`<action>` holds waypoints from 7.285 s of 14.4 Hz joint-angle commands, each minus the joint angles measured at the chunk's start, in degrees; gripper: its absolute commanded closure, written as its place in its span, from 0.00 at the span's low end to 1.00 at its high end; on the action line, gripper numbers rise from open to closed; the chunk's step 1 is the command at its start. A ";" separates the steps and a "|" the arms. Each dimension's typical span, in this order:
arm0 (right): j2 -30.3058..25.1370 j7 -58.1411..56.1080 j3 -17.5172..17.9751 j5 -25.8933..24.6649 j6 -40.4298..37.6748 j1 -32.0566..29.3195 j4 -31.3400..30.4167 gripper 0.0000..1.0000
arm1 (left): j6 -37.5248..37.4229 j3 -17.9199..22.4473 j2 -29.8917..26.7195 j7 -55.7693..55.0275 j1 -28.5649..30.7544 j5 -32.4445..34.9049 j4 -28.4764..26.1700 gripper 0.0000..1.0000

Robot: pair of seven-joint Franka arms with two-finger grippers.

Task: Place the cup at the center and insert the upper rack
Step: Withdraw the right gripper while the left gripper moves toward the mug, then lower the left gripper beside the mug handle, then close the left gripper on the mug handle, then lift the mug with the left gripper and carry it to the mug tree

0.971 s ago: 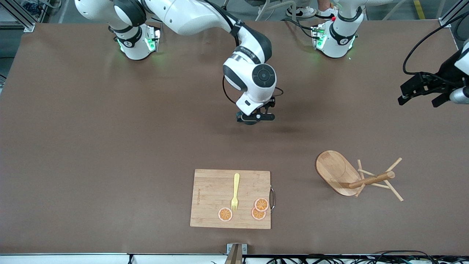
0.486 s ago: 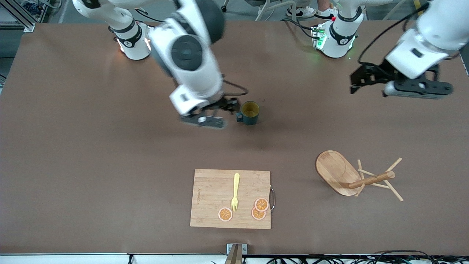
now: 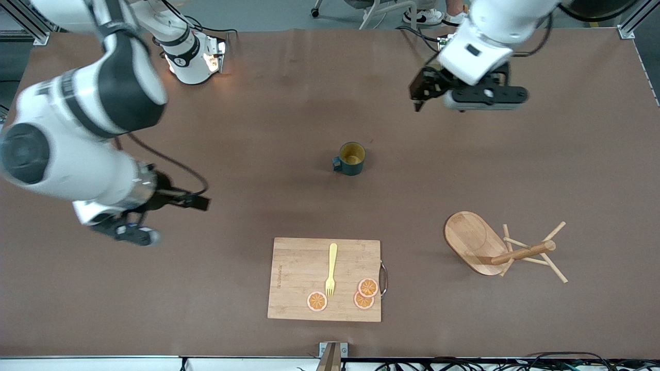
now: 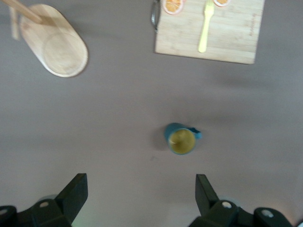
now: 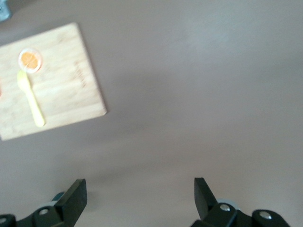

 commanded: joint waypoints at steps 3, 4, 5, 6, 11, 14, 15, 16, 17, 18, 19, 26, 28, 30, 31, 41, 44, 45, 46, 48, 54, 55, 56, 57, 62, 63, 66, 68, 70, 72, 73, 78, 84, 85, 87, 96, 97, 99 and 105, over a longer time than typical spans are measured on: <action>-6.57 -3.85 0.47 -4.95 -0.88 -6.83 -2.64 0.00 | 6.97 -4.56 3.68 -17.08 -7.56 4.74 -0.98 0.00; -7.97 -7.97 0.47 -5.04 -0.88 -8.76 -3.78 0.00 | 8.20 -4.56 5.52 -21.30 -10.38 6.77 -0.99 0.00; -9.55 -13.06 0.65 -4.95 -0.80 -11.57 -5.35 0.00 | 9.87 -4.56 7.37 -26.13 -13.01 8.62 -0.90 0.00; -10.87 -17.02 0.91 -4.95 -0.88 -13.95 -6.59 0.00 | 11.71 -4.56 9.12 -29.92 -15.13 10.11 -0.90 0.00; -19.92 -22.86 1.18 -5.74 1.74 -18.19 -15.82 0.00 | 17.26 -4.48 18.35 -45.84 -26.12 20.57 -0.37 0.00; -20.29 -28.56 1.09 -8.64 3.15 -18.01 -15.92 0.00 | 17.80 -4.48 23.54 -54.62 -31.57 28.65 -0.28 0.00; -20.72 -28.66 1.09 -8.64 3.16 -17.93 -16.18 0.00 | 17.80 -4.48 25.30 -57.96 -33.24 31.72 -0.28 0.00; -21.25 -28.66 1.09 -8.64 3.25 -17.84 -16.96 0.00 | 17.80 -4.39 26.97 -61.39 -34.47 34.88 -0.37 0.00; -22.30 -28.66 1.09 -8.73 3.94 -17.84 -18.45 0.00 | 18.32 -4.39 28.72 -65.25 -35.79 38.39 -0.63 0.00; -23.70 -28.84 1.09 -8.73 5.78 -17.75 -20.99 0.00 | 18.59 -4.39 30.22 -68.94 -36.76 41.13 -0.72 0.00; -25.98 -28.84 1.09 -8.82 8.14 -17.66 -24.76 0.00 | 18.59 -4.39 31.80 -72.28 -37.64 44.20 -0.90 0.00; -31.36 -31.63 1.00 -8.90 11.51 -17.57 -32.97 0.00 | 18.15 -4.04 38.58 -97.00 -41.95 67.67 -6.69 0.00; -31.36 -31.65 0.91 -8.82 11.42 -17.84 -33.06 0.00 | 17.28 -3.86 39.11 -98.07 -42.48 70.76 -8.18 0.00; -31.36 -31.39 0.91 -8.82 10.63 -17.75 -32.97 0.00 | 15.17 -1.59 39.46 -100.34 -44.58 73.40 -8.89 0.00; -31.36 -31.56 0.91 -8.82 10.45 -17.66 -32.97 0.00 | 14.29 0.43 39.99 -102.01 -46.42 74.63 -8.98 0.00; -31.01 -31.83 0.74 -8.90 10.28 -17.93 -32.44 0.00 | 10.16 15.30 44.37 -104.93 -59.01 80.86 -7.85 0.00; -31.01 -31.74 0.82 -8.90 10.36 -17.84 -32.44 0.00 | 10.06 16.44 44.56 -104.58 -59.10 84.12 -7.05 0.00; -31.01 -31.74 0.74 -8.90 10.45 -17.84 -32.44 0.00 | 10.06 16.44 44.82 -104.57 -59.10 85.26 -6.79 0.00; -31.01 -31.74 0.74 -8.90 10.54 -17.84 -32.44 0.00 | 9.98 16.44 45.35 -104.57 -59.10 85.28 -6.18 0.00; -30.92 -31.74 0.82 -8.90 10.54 -17.58 -32.44 0.00 | 10.06 16.53 46.93 -104.05 -59.10 85.89 -5.03 0.00; -30.92 -31.74 0.82 -8.90 10.54 -17.57 -32.44 0.00 | 7.70 16.44 50.54 -99.83 -59.10 83.71 -0.29 0.00; -30.92 -31.74 0.82 -8.90 10.63 -17.57 -32.44 0.00 | 6.91 16.44 50.71 -99.83 -59.10 82.82 0.33 0.00; -30.92 -31.83 0.82 -8.99 10.63 -17.66 -32.44 0.00 | 5.59 16.44 51.58 -99.83 -59.10 82.55 1.46 0.00; -30.92 -31.83 0.82 -8.99 10.63 -17.75 -32.44 0.00 | 3.67 16.53 52.72 -99.74 -59.10 82.55 3.56 0.00; -30.92 -31.74 0.82 -8.99 10.72 -17.66 -32.44 0.00 | 1.71 16.53 54.05 -98.69 -59.10 82.46 6.40 0.01; -30.92 -31.74 0.82 -8.99 10.72 -17.66 -32.44 0.00 | 1.80 16.53 54.05 -98.51 -59.10 82.46 6.40 0.01; -30.92 -31.74 0.82 -8.99 10.72 -17.75 -32.18 0.00 | 1.98 16.53 54.23 -97.03 -59.10 82.55 6.40 0.08; -30.92 -31.74 0.74 -8.99 10.72 -17.84 -32.18 0.00 | 2.06 16.62 54.67 -95.35 -59.01 82.64 6.49 0.11; -30.92 -31.74 0.82 -8.99 10.72 -17.84 -32.18 0.00 | 2.24 16.62 54.76 -94.21 -59.01 82.64 6.57 0.13; -30.92 -31.74 0.82 -8.99 10.72 -17.84 -32.18 0.00 | 2.24 16.97 55.11 -93.24 -59.01 82.64 7.01 0.13; -30.84 -31.74 0.82 -8.99 10.72 -17.75 -32.18 0.00 | 2.24 16.97 55.46 -92.98 -59.01 82.64 7.36 0.13; -30.83 -31.74 0.82 -8.99 10.72 -17.75 -32.18 0.00 | 2.94 17.76 55.81 -91.30 -59.01 82.90 7.89 0.13; -30.75 -31.74 0.82 -8.99 10.72 -17.75 -32.18 0.00 | 3.38 17.85 56.60 -90.42 -59.01 83.08 9.91 0.14; -30.75 -31.74 0.82 -8.99 10.72 -17.75 -32.18 0.00 | 3.47 17.85 56.60 -90.42 -59.01 83.08 10.00 0.14; -30.75 -31.74 0.82 -8.99 10.72 -17.75 -32.18 0.00 | 4.43 18.98 56.60 -90.42 -59.01 83.17 9.91 0.15; -30.75 -31.74 0.82 -8.99 10.72 -17.84 -32.18 0.00 | 7.51 20.48 57.30 -90.42 -58.57 83.08 9.65 0.31; -30.75 -31.74 0.82 -8.99 10.72 -17.84 -32.18 0.00 | 7.60 20.48 57.22 -90.51 -58.48 83.08 9.65 0.34; -30.75 -31.74 0.82 -8.99 10.72 -17.84 -32.18 0.00 | 7.51 20.48 57.13 -90.77 -58.48 82.99 9.56 0.45; -30.83 -31.74 0.82 -8.99 10.72 -17.84 -32.18 0.00 | 7.43 20.40 56.34 -91.56 -57.78 82.38 8.86 0.95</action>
